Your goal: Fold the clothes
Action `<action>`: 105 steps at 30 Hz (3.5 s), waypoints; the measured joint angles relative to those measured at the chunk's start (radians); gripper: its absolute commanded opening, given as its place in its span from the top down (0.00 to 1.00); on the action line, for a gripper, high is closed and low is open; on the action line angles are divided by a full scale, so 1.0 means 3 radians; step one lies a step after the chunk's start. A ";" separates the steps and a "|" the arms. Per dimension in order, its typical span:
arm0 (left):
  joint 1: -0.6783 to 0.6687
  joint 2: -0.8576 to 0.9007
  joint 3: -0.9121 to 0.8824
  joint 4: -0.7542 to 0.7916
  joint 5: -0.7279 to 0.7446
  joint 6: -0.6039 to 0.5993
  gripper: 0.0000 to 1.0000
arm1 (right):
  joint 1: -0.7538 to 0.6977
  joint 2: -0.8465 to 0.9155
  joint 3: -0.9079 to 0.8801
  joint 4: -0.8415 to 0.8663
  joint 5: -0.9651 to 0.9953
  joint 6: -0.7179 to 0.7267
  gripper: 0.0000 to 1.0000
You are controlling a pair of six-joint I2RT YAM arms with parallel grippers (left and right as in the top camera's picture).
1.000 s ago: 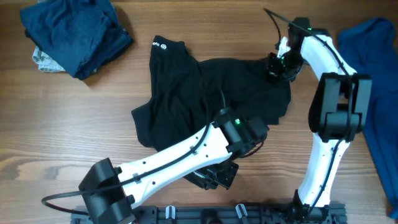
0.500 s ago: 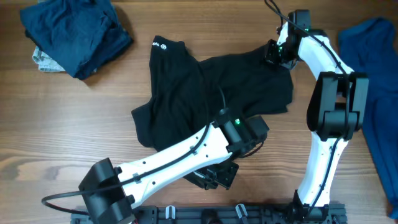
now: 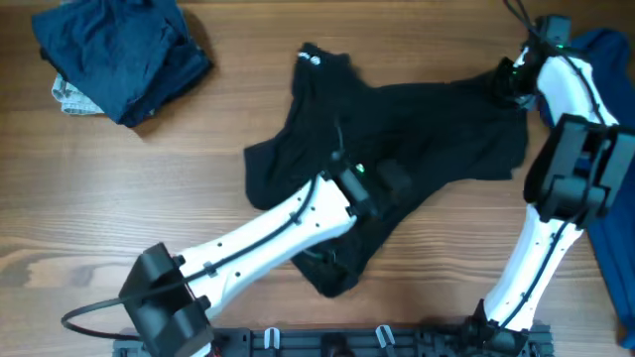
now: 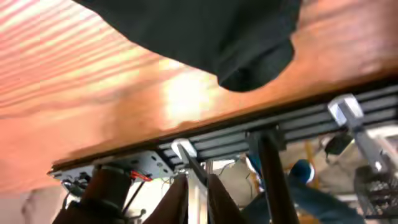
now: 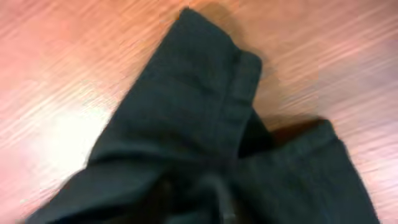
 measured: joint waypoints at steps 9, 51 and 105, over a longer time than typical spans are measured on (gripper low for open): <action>0.0500 -0.0005 -0.0028 0.0980 -0.0257 0.0037 0.02 | -0.0015 -0.0318 0.0605 -0.1150 -0.0191 -0.0081 0.17; 0.1799 0.1375 -0.0033 0.3204 0.0636 0.0478 0.96 | -0.0075 -0.1865 -0.1873 -0.0779 -0.0272 0.0254 0.96; 0.2773 0.1624 0.0053 0.3708 0.1047 0.0389 0.92 | -0.0066 -0.1136 -0.1932 -0.1147 0.0375 0.0577 0.96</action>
